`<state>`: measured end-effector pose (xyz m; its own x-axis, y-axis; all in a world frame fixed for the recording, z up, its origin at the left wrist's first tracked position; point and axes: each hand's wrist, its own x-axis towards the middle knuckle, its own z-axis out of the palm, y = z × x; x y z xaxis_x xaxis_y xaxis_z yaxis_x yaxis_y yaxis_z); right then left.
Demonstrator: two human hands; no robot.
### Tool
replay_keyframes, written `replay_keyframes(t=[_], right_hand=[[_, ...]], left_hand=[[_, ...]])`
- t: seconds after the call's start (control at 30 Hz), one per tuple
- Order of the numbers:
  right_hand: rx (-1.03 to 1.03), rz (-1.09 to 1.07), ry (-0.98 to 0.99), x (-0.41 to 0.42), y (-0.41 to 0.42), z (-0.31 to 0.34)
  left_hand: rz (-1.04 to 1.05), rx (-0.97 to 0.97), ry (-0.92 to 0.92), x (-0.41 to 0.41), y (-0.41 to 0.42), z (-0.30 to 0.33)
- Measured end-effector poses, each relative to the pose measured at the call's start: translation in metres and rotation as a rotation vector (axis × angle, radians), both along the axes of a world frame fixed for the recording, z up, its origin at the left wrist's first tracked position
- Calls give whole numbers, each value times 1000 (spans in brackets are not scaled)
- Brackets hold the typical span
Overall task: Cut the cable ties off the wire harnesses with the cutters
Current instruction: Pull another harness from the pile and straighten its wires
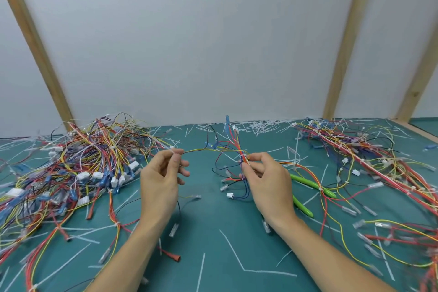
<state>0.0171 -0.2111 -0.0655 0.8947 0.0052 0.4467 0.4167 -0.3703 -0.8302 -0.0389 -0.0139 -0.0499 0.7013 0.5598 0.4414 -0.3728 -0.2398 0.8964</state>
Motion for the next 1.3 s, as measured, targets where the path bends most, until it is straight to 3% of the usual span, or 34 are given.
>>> replay_keyframes(t=[0.3, 0.43, 0.5, 0.6, 0.67, 0.8, 1.0, 1.13, 1.3], right_hand=[[25, 6, 49, 0, -1, 1], [77, -32, -32, -3, 1, 4], [45, -55, -72, -4, 1, 5], [-24, -83, -137, -5, 1, 5], [-77, -97, -191, -7, 1, 6], [-196, -76, -298, -13, 4, 8], [-394, -72, -531, -19, 11, 13], [-394, -126, -674, -20, 16, 12], [-410, -37, -614, -15, 13, 9]], left_hand=[[36, -116, 80, 2, 5, -2], [67, -142, 237, 5, 6, -6], [186, -58, 318, 4, 1, -7], [295, 88, 29, -5, -10, 7], [165, 254, -81, -12, -25, 11], [-109, 439, 19, -19, -58, 1], [-194, 193, 58, -11, -51, -2], [-178, 74, 159, -9, -48, -2], [-213, 3, 202, -7, -40, -5]])
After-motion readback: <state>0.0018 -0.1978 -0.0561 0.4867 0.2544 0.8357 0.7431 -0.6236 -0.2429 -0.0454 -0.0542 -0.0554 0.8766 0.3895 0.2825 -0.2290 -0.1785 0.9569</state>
